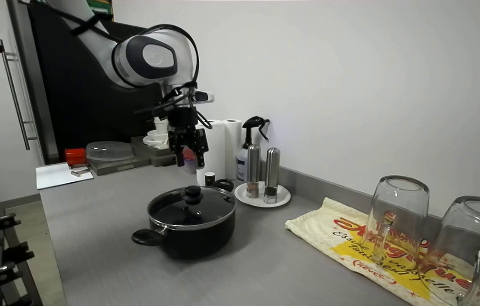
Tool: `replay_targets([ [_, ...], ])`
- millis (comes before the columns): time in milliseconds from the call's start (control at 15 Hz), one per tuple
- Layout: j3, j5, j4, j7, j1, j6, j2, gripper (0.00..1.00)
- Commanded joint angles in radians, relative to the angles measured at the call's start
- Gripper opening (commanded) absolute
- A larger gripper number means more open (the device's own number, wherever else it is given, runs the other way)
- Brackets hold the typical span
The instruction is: Pick up the glass lid from the black pot and put it on the countertop.
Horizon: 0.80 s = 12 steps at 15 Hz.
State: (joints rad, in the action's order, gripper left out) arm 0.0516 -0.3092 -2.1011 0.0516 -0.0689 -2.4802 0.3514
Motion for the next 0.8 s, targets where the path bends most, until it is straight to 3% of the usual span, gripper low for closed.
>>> replay_targets([
  [0,0.032,0.012,0.119,0.02,0.028,0.023,0.094,1.0],
  [733,0.023,0.107,0.201,-0.016,0.011,0.107,0.2,1.0],
])
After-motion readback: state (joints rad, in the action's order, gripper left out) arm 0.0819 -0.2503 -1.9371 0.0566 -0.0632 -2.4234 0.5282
